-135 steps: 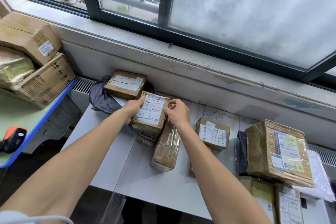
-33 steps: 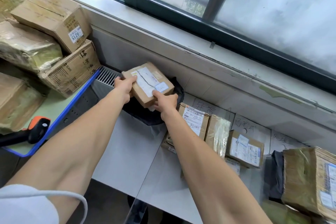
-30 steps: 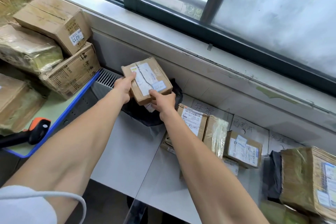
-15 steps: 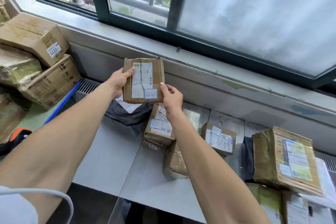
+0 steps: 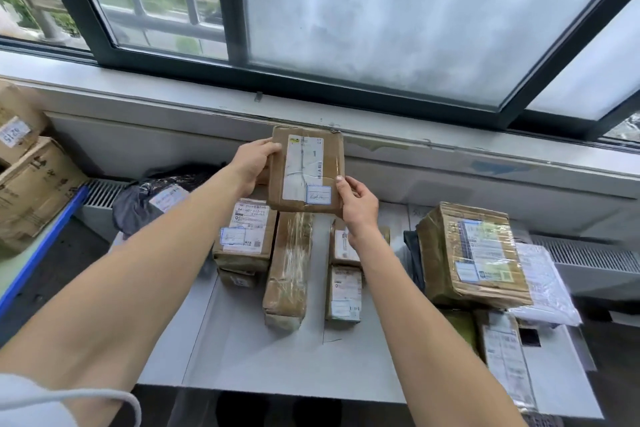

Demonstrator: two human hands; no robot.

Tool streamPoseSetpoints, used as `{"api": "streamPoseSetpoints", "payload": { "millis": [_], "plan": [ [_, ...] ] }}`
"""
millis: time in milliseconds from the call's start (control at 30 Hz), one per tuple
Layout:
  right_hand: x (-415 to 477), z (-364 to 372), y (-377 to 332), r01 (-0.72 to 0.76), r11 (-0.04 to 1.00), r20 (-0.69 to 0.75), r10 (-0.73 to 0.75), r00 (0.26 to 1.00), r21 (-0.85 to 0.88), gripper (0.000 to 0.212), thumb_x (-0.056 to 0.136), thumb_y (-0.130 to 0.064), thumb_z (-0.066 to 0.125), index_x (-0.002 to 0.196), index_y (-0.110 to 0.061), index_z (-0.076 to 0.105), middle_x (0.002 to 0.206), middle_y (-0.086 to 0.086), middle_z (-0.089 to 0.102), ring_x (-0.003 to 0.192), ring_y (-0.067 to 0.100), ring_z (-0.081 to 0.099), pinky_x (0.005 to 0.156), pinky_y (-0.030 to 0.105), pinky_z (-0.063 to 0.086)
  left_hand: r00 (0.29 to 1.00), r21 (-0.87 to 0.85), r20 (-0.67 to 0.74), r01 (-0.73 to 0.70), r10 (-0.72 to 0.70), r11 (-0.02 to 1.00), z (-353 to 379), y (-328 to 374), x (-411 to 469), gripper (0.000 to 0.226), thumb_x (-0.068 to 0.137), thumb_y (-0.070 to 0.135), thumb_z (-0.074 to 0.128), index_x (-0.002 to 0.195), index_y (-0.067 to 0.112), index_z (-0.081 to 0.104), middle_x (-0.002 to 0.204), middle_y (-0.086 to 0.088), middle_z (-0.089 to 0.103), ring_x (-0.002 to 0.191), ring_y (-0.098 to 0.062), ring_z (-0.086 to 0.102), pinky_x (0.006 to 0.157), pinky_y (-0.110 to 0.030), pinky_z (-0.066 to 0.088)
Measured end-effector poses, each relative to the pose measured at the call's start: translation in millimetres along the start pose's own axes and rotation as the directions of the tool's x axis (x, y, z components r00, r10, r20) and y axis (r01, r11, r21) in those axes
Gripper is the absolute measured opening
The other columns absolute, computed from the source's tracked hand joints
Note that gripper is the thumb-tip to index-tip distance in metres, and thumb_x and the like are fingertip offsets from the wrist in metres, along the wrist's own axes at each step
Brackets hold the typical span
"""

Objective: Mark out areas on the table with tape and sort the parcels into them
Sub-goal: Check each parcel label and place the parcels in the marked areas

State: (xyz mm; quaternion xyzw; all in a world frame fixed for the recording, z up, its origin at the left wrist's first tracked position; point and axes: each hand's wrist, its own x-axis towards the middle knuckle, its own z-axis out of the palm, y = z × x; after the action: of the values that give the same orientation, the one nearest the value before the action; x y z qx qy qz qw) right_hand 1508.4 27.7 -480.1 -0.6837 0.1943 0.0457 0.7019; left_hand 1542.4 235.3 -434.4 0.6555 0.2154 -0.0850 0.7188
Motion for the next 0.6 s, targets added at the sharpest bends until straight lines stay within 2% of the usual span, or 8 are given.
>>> {"api": "streamPoseSetpoints", "payload": {
  "millis": [67,100,200,233,333,433,533,600],
  "plan": [
    [2.7,-29.9,3.2,-0.019,1.000,-0.051,0.020,0.999,0.020,0.041,0.090,-0.032,0.070,0.125,-0.011,0.063,0.114,0.007,0.069,0.107,0.022,0.067,0.095,0.044,0.055,1.000,0.063,0.020,-0.003,0.002,0.998,27.6,-3.9,-2.1,0.031,0.092,0.019,0.063,0.123,0.014,0.062,0.116,-0.009,0.069,0.110,-0.027,0.062,0.098,-0.044,0.049],
    [3.4,-43.1,5.5,-0.024,0.999,-0.070,0.026,0.997,0.023,0.037,0.091,-0.031,0.069,0.123,-0.012,0.064,0.113,0.007,0.070,0.105,0.022,0.067,0.093,0.044,0.056,1.000,0.089,0.030,0.000,-0.002,0.996,40.6,-7.5,-3.6,0.034,0.092,0.017,0.064,0.125,0.011,0.061,0.114,-0.010,0.069,0.108,-0.026,0.064,0.095,-0.043,0.052],
    [3.6,-76.8,13.2,-0.055,0.998,-0.105,0.057,0.993,0.018,0.032,0.093,-0.028,0.067,0.122,-0.015,0.064,0.107,0.004,0.071,0.099,0.020,0.069,0.087,0.040,0.059,0.998,0.136,0.051,0.014,-0.021,0.991,76.4,-16.7,-12.0,0.029,0.092,0.014,0.064,0.121,0.011,0.062,0.090,-0.004,0.070,0.078,-0.018,0.068,0.061,-0.028,0.059],
    [3.3,-87.1,15.6,-0.064,0.998,-0.118,0.066,0.991,0.020,0.030,0.094,-0.027,0.066,0.122,-0.015,0.064,0.105,0.003,0.071,0.097,0.018,0.070,0.083,0.037,0.060,0.998,0.150,0.052,0.024,-0.033,0.988,87.3,-20.6,-14.4,0.028,0.092,0.013,0.064,0.121,0.012,0.062,0.088,-0.004,0.070,0.078,-0.019,0.069,0.061,-0.028,0.059],
    [2.6,-111.8,24.3,-0.079,0.997,-0.155,0.075,0.985,-0.019,0.027,0.095,-0.026,0.064,0.121,-0.017,0.064,0.102,0.000,0.070,0.092,0.012,0.068,0.071,0.024,0.058,0.997,0.199,0.047,0.057,-0.068,0.978,111.0,-33.9,-18.7,0.034,0.092,0.012,0.064,0.125,0.007,0.062,0.099,-0.010,0.069,0.094,-0.026,0.069,0.083,-0.040,0.058],
    [3.1,-129.9,37.2,-0.110,0.993,-0.191,0.099,0.977,-0.048,0.027,0.094,-0.024,0.065,0.119,-0.013,0.066,0.106,0.004,0.070,0.095,0.014,0.067,0.084,0.031,0.058,0.995,0.238,0.015,0.097,-0.103,0.967,129.0,-50.9,-22.4,0.033,0.092,0.012,0.064,0.124,0.007,0.062,0.101,-0.010,0.070,0.093,-0.025,0.069,0.084,-0.043,0.058],
    [5.0,-140.9,52.7,-0.141,0.983,-0.251,0.108,0.962,-0.116,0.025,0.093,-0.023,0.065,0.115,-0.012,0.069,0.106,0.004,0.071,0.091,0.013,0.065,0.083,0.027,0.055,0.990,0.234,-0.021,0.144,-0.143,0.961,142.4,-70.3,-27.0,0.034,0.090,0.007,0.064,0.124,0.005,0.061,0.107,-0.014,0.069,0.094,-0.025,0.068,0.081,-0.043,0.058],
    [7.6,-145.5,60.8,-0.172,0.964,-0.289,0.110,0.951,-0.201,0.027,0.092,-0.024,0.065,0.114,-0.011,0.071,0.109,0.003,0.071,0.097,0.016,0.063,0.090,0.032,0.053,0.985,0.234,-0.044,0.173,-0.167,0.957,149.2,-82.8,-29.4,0.037,0.088,0.002,0.064,0.125,0.004,0.059,0.111,-0.016,0.068,0.089,-0.026,0.066,0.080,-0.043,0.058]
  ]
}}
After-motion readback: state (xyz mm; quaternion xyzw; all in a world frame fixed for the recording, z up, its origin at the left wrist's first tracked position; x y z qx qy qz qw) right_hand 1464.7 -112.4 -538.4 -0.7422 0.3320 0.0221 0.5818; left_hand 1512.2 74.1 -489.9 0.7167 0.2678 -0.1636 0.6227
